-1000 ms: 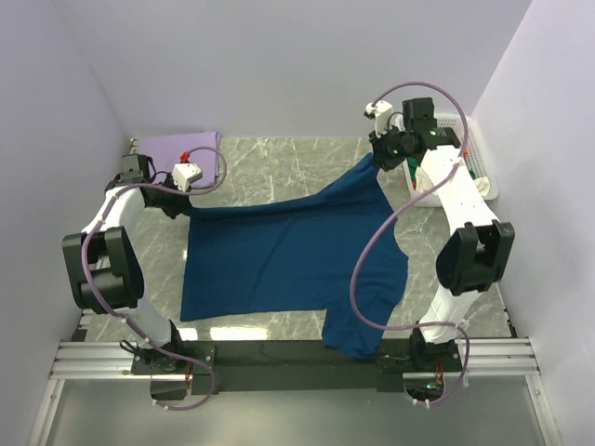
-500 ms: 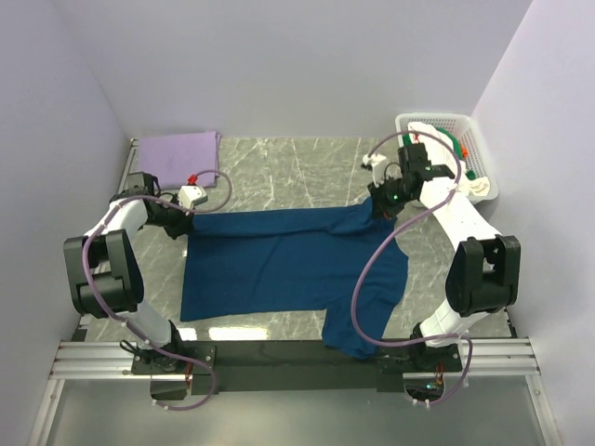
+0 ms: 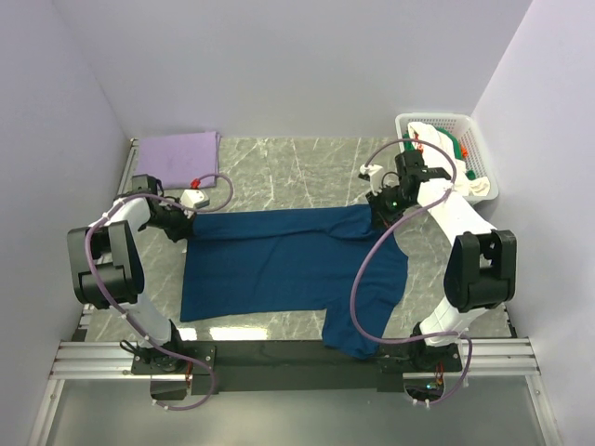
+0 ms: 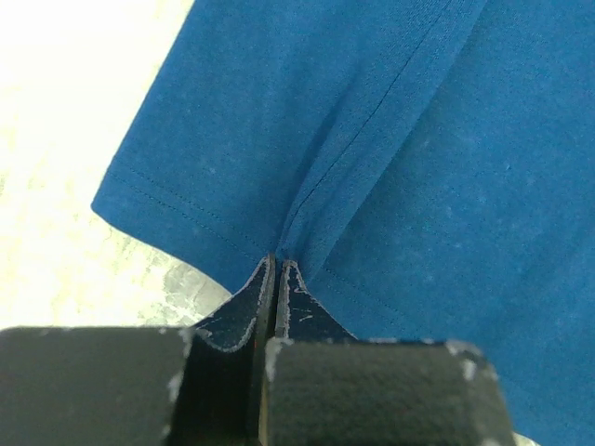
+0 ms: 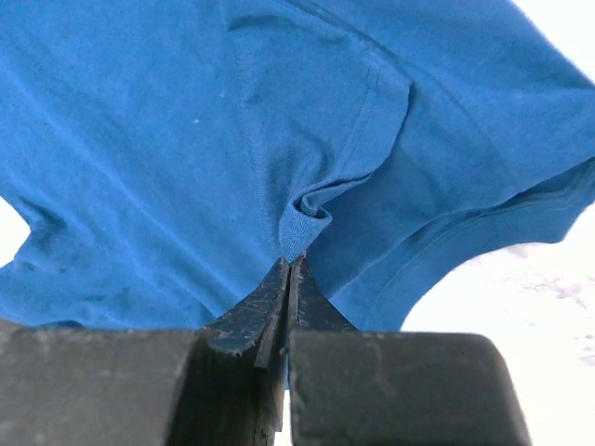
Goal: Fold and stack the t-shirts
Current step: Fold the tshirt
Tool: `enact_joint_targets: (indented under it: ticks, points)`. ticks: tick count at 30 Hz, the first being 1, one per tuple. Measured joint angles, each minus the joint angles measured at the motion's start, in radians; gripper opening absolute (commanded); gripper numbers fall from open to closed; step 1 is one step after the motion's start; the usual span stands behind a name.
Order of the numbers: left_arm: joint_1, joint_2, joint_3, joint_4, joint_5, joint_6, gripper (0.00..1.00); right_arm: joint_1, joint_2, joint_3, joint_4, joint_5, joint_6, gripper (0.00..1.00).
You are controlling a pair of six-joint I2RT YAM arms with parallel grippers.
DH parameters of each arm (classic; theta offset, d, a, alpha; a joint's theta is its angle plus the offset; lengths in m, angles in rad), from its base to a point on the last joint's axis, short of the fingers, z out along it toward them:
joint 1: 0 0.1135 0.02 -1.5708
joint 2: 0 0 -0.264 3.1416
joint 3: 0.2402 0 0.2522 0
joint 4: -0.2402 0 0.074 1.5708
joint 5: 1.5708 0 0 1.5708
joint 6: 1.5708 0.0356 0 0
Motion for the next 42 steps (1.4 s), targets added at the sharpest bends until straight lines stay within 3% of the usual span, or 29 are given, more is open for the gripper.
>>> enact_joint_targets:
  ticks: [8,11,12,15,16,17,18,19,21,26,32,38,42]
  points:
    - [-0.001,0.000,0.012,-0.012,-0.004,0.008,0.01,-0.002,-0.019,-0.050,-0.029,-0.001,-0.072,0.00]
    - [-0.005,0.000,0.011,-0.012,-0.014,0.018,0.06,-0.003,-0.018,-0.117,-0.031,0.005,-0.093,0.01]
    - [-0.007,0.000,0.010,-0.012,-0.019,0.024,0.16,-0.003,-0.014,-0.137,-0.036,0.008,-0.100,0.07]
    - [-0.012,0.003,0.010,-0.015,-0.031,0.034,0.36,-0.003,0.013,-0.154,-0.061,0.023,-0.120,0.36]
    - [-0.012,0.003,0.010,-0.019,-0.034,0.040,0.39,-0.003,0.022,-0.154,-0.066,0.027,-0.126,0.45]
    - [-0.012,0.003,0.011,-0.027,-0.036,0.042,0.45,-0.004,0.029,-0.153,-0.073,0.031,-0.134,0.48]
    - [-0.012,0.003,0.011,-0.034,-0.037,0.043,0.53,-0.006,0.032,-0.151,-0.084,0.034,-0.143,0.65]
    - [-0.011,0.003,0.011,-0.041,-0.038,0.050,0.55,-0.010,0.032,-0.144,-0.100,0.034,-0.143,0.67]
    - [-0.009,0.003,0.013,-0.058,-0.036,0.052,0.60,-0.024,0.032,-0.108,-0.132,0.033,-0.151,0.68]
    - [-0.009,0.002,0.044,-0.095,-0.014,0.041,0.60,-0.052,0.045,0.049,-0.132,0.016,-0.103,0.65]
    - [-0.009,0.002,0.108,-0.101,0.035,-0.004,0.61,-0.050,0.222,0.237,-0.092,-0.021,-0.008,0.59]
    - [-0.009,0.002,0.131,-0.100,0.058,-0.034,0.61,-0.030,0.386,0.294,-0.077,-0.001,0.052,0.59]
    - [-0.009,0.003,0.131,-0.098,0.064,-0.048,0.61,-0.006,0.413,0.304,-0.073,0.007,0.071,0.57]
